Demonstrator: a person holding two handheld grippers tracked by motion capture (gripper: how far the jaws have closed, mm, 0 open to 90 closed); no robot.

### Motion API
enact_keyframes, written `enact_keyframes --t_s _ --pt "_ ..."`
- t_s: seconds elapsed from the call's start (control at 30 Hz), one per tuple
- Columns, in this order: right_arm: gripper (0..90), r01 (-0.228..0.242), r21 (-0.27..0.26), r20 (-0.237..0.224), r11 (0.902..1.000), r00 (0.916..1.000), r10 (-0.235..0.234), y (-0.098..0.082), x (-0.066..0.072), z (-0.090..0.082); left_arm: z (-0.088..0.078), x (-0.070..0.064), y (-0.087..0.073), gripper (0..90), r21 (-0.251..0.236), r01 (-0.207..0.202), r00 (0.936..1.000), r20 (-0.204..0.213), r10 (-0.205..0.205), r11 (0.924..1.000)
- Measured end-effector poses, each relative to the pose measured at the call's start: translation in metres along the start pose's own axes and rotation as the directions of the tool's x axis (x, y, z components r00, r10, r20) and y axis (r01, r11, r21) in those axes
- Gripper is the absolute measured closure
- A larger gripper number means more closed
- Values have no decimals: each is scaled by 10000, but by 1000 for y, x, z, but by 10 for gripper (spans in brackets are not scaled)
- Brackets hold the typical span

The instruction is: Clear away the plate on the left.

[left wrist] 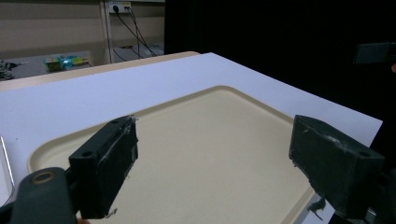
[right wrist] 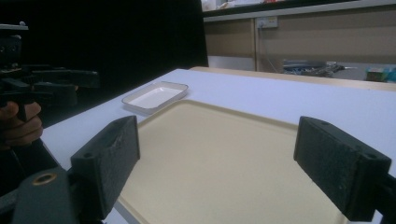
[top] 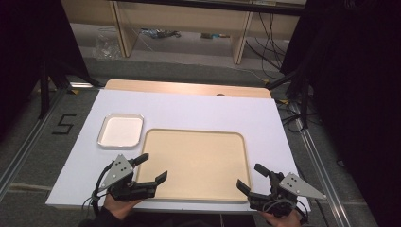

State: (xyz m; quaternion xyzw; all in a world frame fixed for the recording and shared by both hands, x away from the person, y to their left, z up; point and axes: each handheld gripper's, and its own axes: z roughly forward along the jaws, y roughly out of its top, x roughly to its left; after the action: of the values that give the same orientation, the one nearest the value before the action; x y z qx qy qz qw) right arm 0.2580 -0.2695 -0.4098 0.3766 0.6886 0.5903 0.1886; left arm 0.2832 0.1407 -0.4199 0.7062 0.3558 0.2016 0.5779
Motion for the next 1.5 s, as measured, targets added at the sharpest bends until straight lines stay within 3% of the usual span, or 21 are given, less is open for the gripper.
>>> enact_keyframes --t_s 0.13,0.17,0.27,0.3,0.47,0.6,0.67,0.7,0.87,1.03,1.07,1.3,1.33,1.5 --pt "153 314 -105 -37 9995 9995 -314 0 -2 1 0 1 0 154 -38 26 10000 -8 -26 10000" --pt "152 140 -51 -227 9999 9996 -141 -1 -1 1 0 1 0 153 -37 11 10000 -14 -11 10000" --pt "153 145 -15 27 9999 9999 -145 0 -1 0 0 2 0 154 -14 -1 10000 -48 1 10000" --pt "153 -7 -36 -167 10000 9999 6 0 0 1 0 2 0 154 -18 18 10000 -51 -18 10000" --pt "153 333 -103 -34 9994 9994 -333 0 -2 0 0 4 1 154 1 -7 9999 -103 7 10000" --pt "153 278 -87 -23 9996 9996 -278 0 -2 0 0 5 1 153 -5 19 10000 -88 -19 10000" --pt "153 315 -98 -31 9995 9995 -315 0 -2 1 0 4 0 154 -8 299 9994 -174 -299 9996" --pt "153 232 -57 -35 9997 9997 -233 0 -1 0 0 6 0 153 47 114 9999 -130 -113 9999" --pt "153 220 -48 16 9997 9998 -220 0 -1 1 2 9 0 153 64 259 9994 -226 -257 9996" --pt "152 83 -144 -43 9999 10000 -83 0 -1 0 3 16 0 154 88 373 9985 -415 -369 9993" --pt "153 -138 -116 -158 9998 9998 136 0 0 0 3 18 0 154 120 436 9979 -487 -430 9990" --pt "153 -38 -74 -33 10000 10000 38 0 0 0 4 26 1 154 181 539 9962 -689 -525 9984" --pt "153 157 -96 -13 9998 9999 -157 0 -2 0 4 27 1 154 195 546 9961 -702 -531 9983" --pt "153 -21 16 -35 10000 10000 21 0 0 0 4 33 1 156 310 607 9947 -845 -579 9977"
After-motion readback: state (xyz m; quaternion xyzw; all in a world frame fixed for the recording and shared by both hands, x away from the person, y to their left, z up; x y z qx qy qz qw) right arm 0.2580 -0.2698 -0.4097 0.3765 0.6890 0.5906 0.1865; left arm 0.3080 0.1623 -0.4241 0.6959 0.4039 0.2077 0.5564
